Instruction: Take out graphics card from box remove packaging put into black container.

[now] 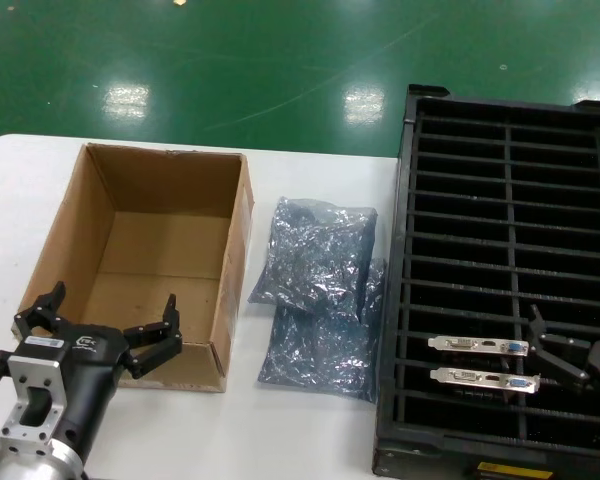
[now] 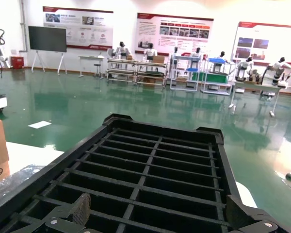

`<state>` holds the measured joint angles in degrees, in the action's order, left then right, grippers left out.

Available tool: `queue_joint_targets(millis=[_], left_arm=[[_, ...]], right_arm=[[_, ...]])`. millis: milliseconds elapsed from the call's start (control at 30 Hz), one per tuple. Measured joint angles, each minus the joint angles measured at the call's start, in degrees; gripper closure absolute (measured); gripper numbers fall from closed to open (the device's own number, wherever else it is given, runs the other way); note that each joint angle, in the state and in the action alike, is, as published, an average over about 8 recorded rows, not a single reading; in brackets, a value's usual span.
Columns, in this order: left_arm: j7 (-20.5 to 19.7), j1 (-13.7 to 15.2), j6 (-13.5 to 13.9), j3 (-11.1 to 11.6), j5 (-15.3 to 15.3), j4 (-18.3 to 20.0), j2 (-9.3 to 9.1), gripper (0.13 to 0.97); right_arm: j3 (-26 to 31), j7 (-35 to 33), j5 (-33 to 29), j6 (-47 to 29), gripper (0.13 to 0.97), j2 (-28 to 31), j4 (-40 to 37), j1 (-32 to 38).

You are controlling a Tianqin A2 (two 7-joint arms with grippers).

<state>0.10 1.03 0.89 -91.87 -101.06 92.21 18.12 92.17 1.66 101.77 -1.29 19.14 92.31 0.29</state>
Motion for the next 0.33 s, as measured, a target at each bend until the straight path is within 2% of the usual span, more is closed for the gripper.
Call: queue_joint_targets(millis=[333], left_arm=[[0.0,-0.2,-0.2,0.0,-0.4,-0.1,-0.17,0.132]], right_arm=[[-0.1,-0.3,0.2,0.2,0.129,-0.4,-0.1,-0.1]])
